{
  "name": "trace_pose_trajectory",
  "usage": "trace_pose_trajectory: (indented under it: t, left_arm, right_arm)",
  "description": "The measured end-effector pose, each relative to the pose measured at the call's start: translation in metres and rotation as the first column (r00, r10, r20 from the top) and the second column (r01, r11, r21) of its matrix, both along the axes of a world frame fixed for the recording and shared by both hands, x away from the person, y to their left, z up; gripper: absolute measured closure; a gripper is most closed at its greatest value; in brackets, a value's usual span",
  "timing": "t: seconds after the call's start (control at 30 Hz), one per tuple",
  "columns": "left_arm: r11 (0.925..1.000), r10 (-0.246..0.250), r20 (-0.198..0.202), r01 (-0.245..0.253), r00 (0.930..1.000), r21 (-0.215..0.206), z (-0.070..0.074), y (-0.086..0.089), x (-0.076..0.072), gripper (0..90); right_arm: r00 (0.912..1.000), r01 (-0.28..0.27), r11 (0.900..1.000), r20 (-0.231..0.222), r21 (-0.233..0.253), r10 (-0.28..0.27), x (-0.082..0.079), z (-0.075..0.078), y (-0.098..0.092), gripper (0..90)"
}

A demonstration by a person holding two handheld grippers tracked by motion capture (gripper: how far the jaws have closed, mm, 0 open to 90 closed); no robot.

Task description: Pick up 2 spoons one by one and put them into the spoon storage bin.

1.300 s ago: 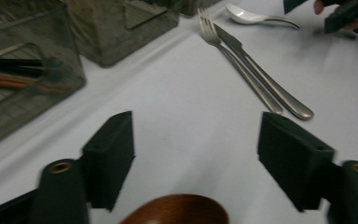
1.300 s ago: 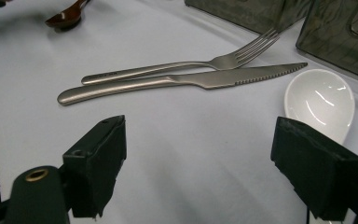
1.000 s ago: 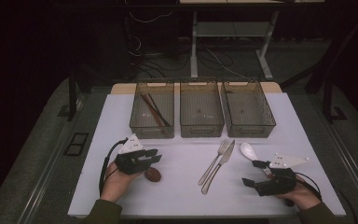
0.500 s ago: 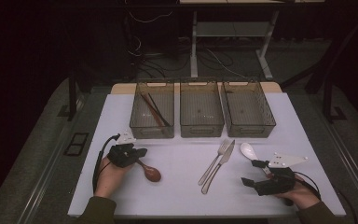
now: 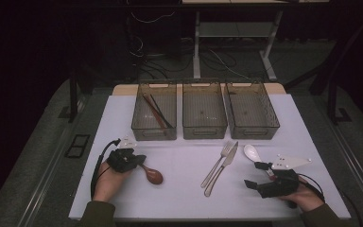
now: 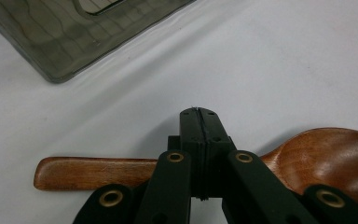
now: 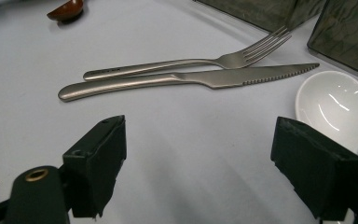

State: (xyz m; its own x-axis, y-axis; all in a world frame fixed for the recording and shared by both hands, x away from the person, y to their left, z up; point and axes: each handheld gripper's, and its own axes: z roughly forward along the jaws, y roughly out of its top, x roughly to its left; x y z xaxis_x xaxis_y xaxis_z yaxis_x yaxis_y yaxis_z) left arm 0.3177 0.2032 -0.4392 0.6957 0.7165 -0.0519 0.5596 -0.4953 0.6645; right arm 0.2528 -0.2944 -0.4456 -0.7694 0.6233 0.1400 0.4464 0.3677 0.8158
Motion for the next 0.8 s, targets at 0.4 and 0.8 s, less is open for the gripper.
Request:
trace_pose_trajectory:
  t: [0.4, 0.8]
  left_arm:
    - [0.9999, 0.002, -0.034, -0.002, 0.9994, 0.012, 0.002, 0.013, -0.018, 88.9]
    - [0.9993, -0.003, -0.03, 0.002, 0.9995, -0.038, 0.009, 0.019, -0.031, 88.7]
  right_arm:
    - [1.0, 0.004, 1.0, 0.001, 0.001, -0.004, 0.001, 0.0, 0.0, 17.8]
    - [1.0, 0.007, 1.0, 0.001, 0.0, -0.007, 0.001, 0.0, 0.0, 17.8]
